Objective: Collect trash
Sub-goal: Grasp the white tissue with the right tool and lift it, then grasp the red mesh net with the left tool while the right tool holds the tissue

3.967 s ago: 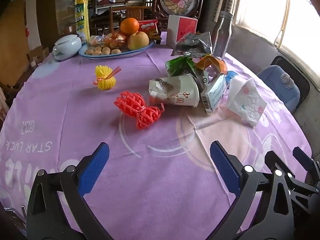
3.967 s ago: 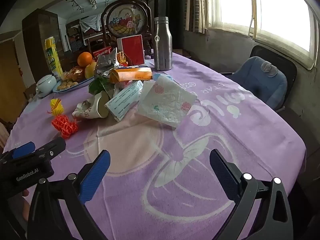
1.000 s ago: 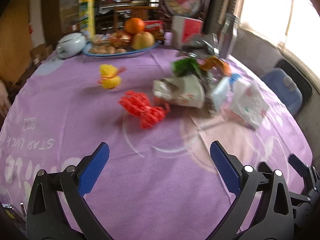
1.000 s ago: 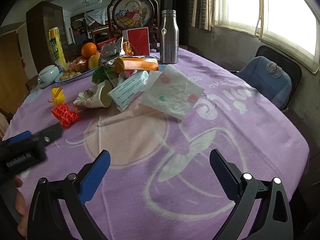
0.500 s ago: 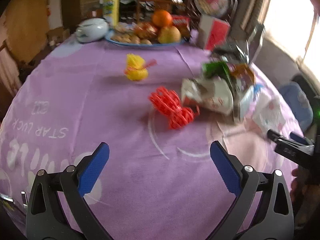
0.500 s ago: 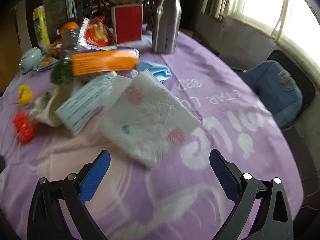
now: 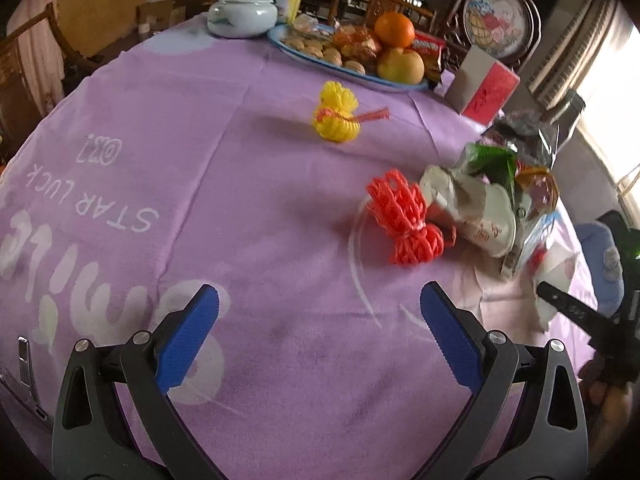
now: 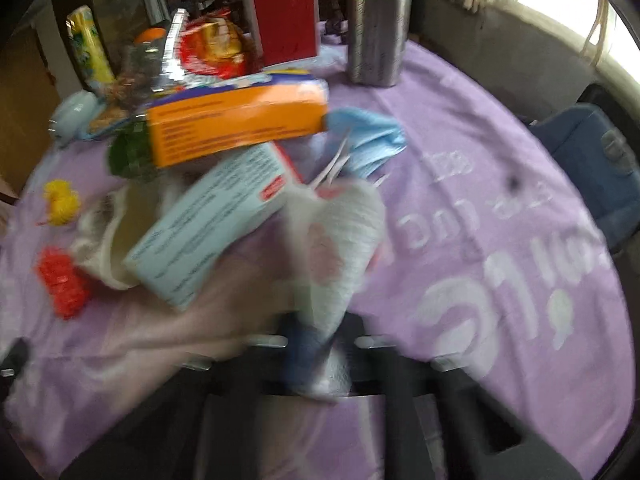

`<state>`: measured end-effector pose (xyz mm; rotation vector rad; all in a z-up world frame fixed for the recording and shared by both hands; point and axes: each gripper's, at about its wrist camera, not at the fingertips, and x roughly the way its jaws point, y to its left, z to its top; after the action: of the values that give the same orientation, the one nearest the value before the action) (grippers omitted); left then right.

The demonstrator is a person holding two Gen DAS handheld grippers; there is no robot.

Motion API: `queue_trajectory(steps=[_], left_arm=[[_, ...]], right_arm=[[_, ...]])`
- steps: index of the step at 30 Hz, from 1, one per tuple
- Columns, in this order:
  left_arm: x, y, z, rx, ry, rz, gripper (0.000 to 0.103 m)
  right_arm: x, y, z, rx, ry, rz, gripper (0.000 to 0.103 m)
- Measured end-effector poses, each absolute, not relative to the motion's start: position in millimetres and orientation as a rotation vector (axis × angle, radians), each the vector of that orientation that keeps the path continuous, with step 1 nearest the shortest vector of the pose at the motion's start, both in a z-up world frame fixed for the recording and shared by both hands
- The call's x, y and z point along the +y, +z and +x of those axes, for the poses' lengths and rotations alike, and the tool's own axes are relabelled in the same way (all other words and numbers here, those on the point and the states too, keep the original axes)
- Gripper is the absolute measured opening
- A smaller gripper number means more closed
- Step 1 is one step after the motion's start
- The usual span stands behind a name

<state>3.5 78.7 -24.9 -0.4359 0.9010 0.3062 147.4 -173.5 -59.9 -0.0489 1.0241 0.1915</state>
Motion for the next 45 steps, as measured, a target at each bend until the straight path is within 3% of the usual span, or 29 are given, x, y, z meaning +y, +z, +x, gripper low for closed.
queue_trajectory(steps=[7,22,30,33,45], left_arm=[[68,-27,8,0.923,0.261,-0.402,0.096],[67,-26,31,1.016,0.31,-0.376,0.097],[65,-29,80,1.096,0.275,-0.409,0.097],[72,-39,85,1.114,0.303,-0.464,0.088],[70,-42,116,1.165,0.321,-0.392,0.086]], right_arm=[[-210,-36,88,0.931,0.277,0.101,0.006],[-275,-48,-19,0.881,0.253,0.24,0.008],[-288,-51,-36,0.873,0.262,0.25,0.006],[-289,-50,-40,0.874,0.268,0.244,0.007],[-268,-45,-45,0.866,0.324,0.218,0.008]])
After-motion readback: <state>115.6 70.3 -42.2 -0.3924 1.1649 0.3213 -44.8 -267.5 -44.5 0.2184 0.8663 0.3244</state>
